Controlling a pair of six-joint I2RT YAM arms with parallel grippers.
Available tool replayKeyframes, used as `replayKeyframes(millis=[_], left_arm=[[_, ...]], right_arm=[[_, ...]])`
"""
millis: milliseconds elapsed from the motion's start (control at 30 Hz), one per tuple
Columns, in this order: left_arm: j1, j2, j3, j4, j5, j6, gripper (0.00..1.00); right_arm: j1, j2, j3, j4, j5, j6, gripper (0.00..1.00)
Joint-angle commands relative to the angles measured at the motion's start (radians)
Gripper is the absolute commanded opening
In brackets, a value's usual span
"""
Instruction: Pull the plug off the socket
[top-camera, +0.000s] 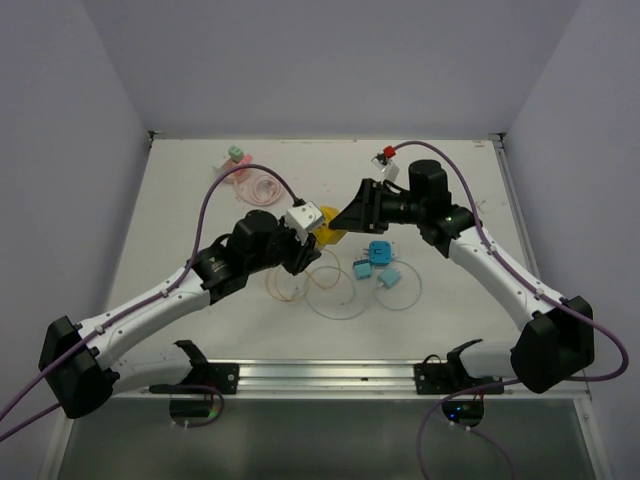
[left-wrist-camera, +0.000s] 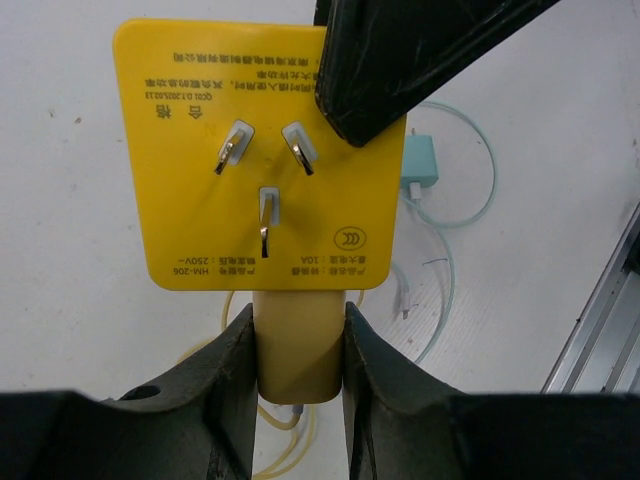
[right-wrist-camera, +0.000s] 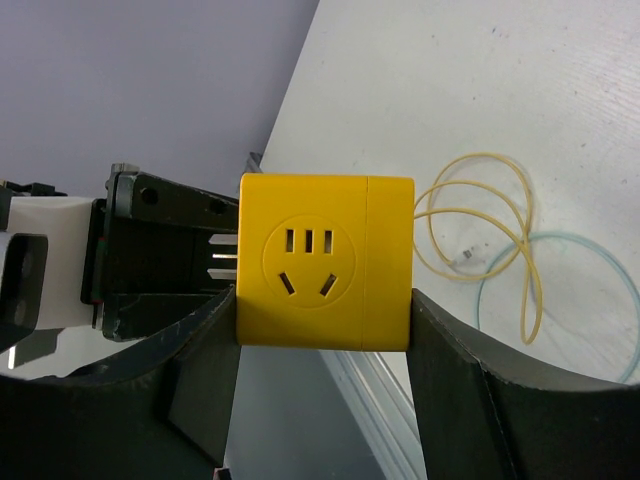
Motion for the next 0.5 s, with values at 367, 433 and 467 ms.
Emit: replayKeyframes(millis=[367, 433, 467], left_arm=[[-0.008, -0.074, -0.074, 0.013, -0.062, 0.002, 0.00], [-0.008, -0.082, -0.086, 0.012, -0.064, -0.002, 0.00], [-0.010, -0.085, -0.100, 0.009, -0.065, -0.002, 0.00]], right_arm=[[-0.131, -0.048, 0.023, -0.035, -0.039, -0.044, 0.00], [-0.156, -0.050, 0.023, -0.044, -0.042, -0.051, 0.00], [-0.163, -0.050, 0.020, -0.049, -0.044, -0.052, 0.00]])
